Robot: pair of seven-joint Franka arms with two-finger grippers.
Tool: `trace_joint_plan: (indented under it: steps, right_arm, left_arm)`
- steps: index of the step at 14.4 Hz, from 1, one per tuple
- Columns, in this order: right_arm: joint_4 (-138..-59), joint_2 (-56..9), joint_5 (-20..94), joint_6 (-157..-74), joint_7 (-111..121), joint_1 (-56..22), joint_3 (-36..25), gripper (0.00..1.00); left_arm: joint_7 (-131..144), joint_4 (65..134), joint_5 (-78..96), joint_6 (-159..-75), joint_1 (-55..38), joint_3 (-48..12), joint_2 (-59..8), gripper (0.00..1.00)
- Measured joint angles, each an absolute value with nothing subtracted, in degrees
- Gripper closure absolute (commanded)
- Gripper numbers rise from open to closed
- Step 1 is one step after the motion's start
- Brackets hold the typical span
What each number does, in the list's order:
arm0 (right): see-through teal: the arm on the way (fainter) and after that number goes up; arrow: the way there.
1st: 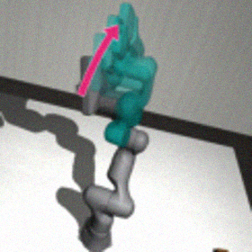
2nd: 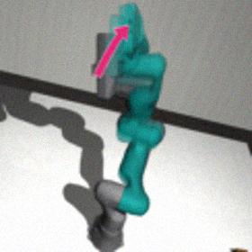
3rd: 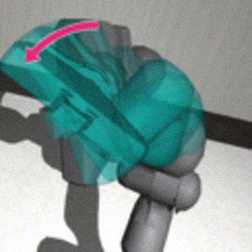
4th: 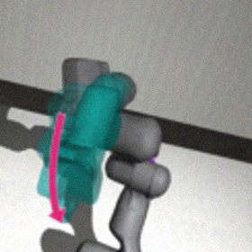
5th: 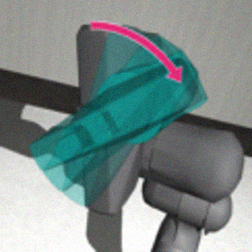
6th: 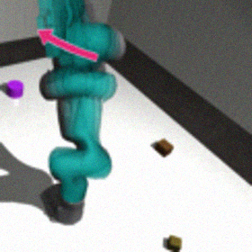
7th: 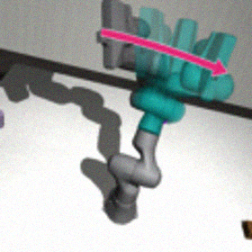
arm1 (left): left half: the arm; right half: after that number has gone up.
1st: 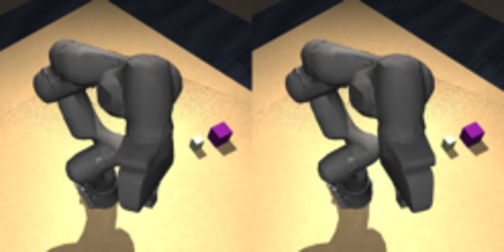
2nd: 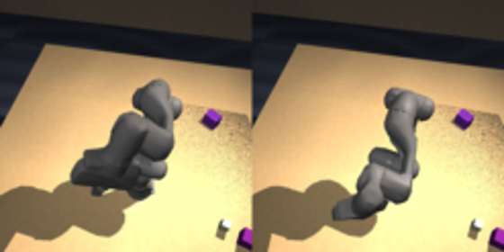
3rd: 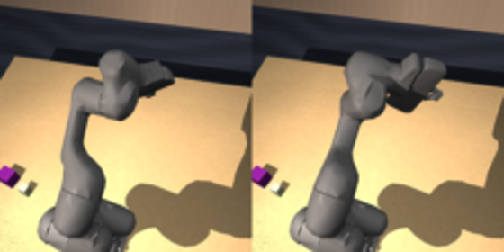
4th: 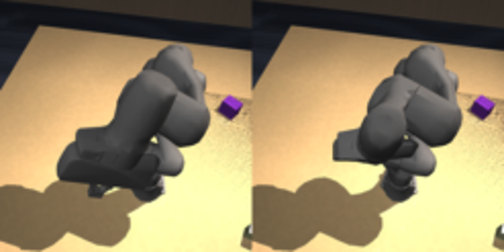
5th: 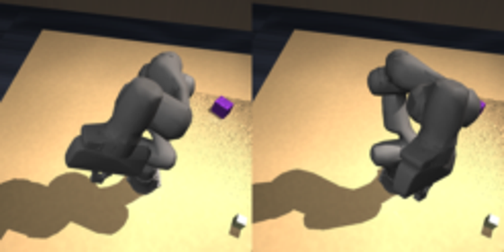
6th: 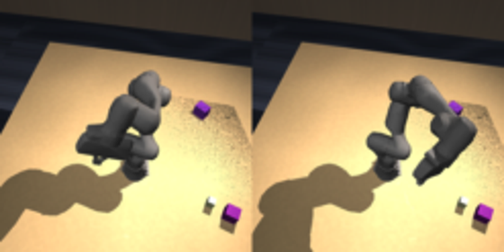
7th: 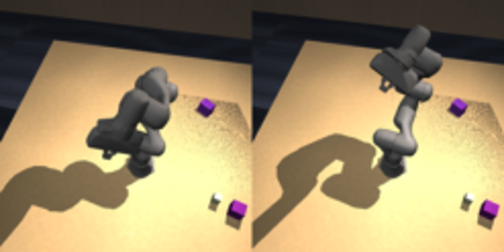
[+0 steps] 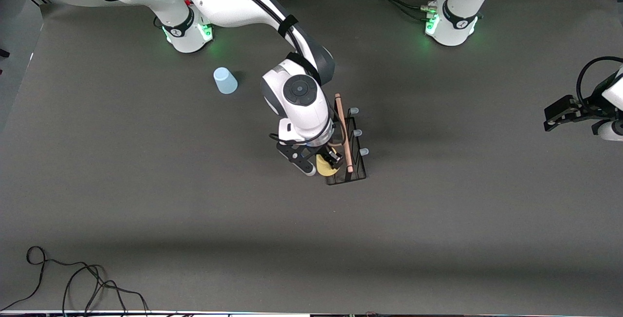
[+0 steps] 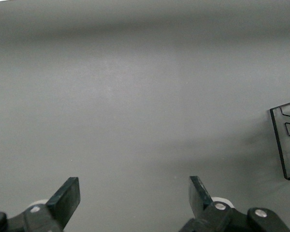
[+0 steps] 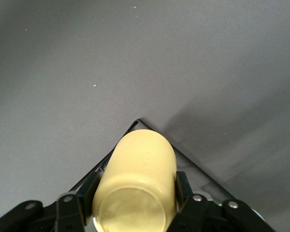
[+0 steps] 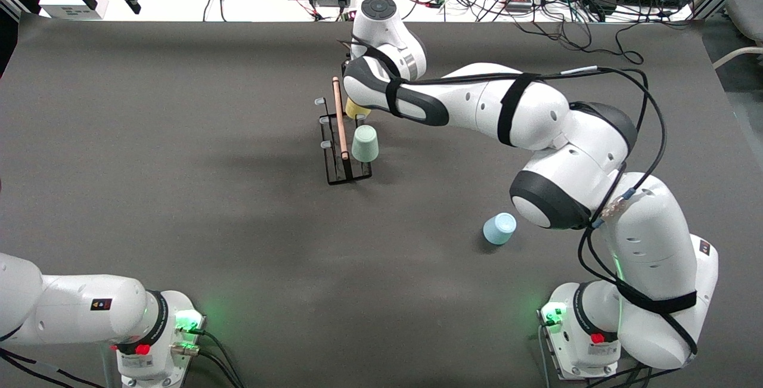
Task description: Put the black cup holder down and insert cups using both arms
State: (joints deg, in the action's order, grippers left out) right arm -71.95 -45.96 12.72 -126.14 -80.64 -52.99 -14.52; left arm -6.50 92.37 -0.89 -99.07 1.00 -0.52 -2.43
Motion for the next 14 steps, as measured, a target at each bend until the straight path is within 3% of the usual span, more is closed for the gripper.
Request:
trace_joint_plan:
  steps: [2,8,14]
  right_arm:
    - [-71.81,-45.95,12.72,-126.16,-80.66,-53.0,-14.52,0.01]
    - [-70.15,-45.22,12.6,-124.88,-80.38,-52.76,-15.38,0.0]
    - [-68.47,-35.18,12.18,-105.92,-66.11,-47.68,-16.71,0.0]
  left_arm:
    - [-6.48,92.37,-0.89,-99.07,1.0,-0.54,-2.42,0.0]
    - [-6.48,92.37,-0.89,-99.07,1.0,-0.57,-2.42,0.0]
    - [-6.48,92.37,-0.89,-99.13,1.0,-0.58,-2.43,0.0]
